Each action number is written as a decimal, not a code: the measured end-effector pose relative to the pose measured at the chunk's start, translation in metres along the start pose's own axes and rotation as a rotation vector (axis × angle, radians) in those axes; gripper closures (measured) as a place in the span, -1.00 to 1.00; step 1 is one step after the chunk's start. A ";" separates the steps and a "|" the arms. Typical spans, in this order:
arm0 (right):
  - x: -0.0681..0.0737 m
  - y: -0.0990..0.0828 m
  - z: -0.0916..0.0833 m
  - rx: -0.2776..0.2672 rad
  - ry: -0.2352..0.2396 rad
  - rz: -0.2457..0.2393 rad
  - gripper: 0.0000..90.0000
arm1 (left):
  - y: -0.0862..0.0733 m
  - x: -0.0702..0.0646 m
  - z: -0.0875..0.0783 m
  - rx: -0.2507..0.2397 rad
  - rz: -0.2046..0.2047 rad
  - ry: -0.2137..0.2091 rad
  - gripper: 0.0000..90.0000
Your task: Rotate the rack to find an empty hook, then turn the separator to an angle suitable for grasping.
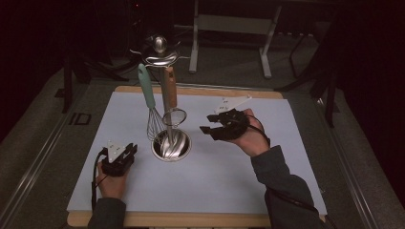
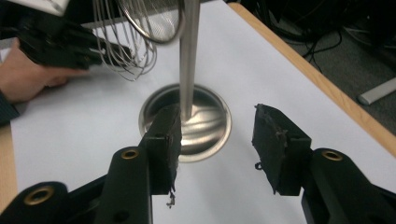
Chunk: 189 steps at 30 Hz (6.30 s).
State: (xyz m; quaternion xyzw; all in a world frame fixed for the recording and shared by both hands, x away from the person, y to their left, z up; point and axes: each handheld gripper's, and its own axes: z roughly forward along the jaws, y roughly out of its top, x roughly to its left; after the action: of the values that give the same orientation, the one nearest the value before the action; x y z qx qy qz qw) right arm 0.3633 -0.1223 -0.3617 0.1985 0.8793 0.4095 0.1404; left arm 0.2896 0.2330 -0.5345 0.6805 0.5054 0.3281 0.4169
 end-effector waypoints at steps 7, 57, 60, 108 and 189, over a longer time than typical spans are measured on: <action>-0.007 -0.018 0.002 0.033 -0.002 0.033 0.16 | 0.014 -0.007 -0.012 -0.098 -0.045 -0.042 0.99; -0.036 -0.159 -0.006 0.144 -0.190 0.283 0.09 | 0.214 -0.061 -0.108 -0.759 0.014 -0.148 0.99; -0.039 -0.162 -0.007 0.148 -0.194 0.296 0.09 | 0.216 -0.060 -0.105 -0.747 0.013 -0.136 0.99; -0.044 -0.171 -0.009 0.149 -0.196 0.331 0.09 | 0.231 -0.027 -0.093 -0.691 0.013 -0.043 0.99; -0.063 -0.198 -0.041 0.167 -0.399 0.487 0.36 | 0.084 0.013 -0.028 -0.239 -0.049 -0.042 0.70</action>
State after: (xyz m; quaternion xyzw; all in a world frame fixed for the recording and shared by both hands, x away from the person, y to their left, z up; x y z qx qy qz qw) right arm 0.3554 -0.2945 -0.4840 0.4900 0.7919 0.3104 0.1909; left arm 0.3038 0.2401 -0.4461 0.6201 0.4703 0.3614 0.5135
